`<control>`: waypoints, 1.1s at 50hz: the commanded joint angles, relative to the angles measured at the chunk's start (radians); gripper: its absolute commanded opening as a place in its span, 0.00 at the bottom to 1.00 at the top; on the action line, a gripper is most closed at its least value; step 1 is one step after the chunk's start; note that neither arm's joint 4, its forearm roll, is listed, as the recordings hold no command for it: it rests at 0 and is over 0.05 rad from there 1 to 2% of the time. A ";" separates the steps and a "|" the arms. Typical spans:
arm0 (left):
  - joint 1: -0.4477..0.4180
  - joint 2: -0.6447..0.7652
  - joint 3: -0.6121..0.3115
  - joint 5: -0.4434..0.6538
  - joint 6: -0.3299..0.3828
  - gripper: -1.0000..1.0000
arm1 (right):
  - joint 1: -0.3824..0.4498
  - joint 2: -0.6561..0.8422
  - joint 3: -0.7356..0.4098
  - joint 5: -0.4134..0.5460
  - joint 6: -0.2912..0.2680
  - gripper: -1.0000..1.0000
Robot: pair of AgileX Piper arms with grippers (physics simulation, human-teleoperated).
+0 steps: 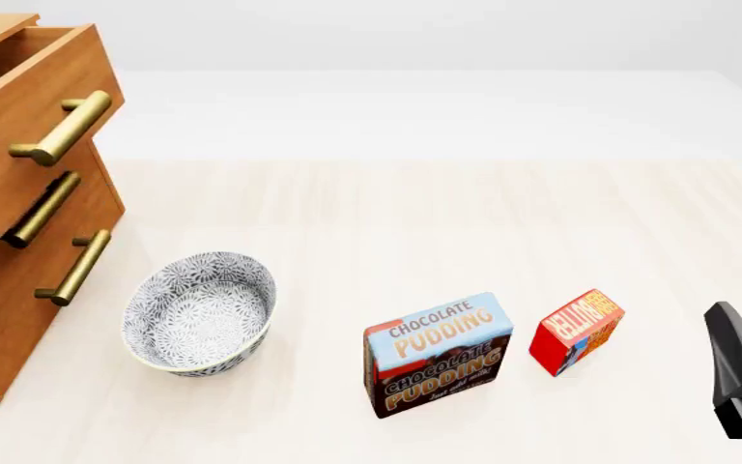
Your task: Put the butter at the back in the top drawer of the cabinet and close it.
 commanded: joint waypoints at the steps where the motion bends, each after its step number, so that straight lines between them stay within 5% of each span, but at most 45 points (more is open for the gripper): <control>1: 0.023 0.024 -0.006 0.010 -0.026 1.00 | 0.000 0.000 0.000 0.000 0.000 1.00; 55: 0.116 0.108 0.004 -0.045 -0.029 1.00 | 0.000 0.000 0.000 0.000 0.000 1.00</control>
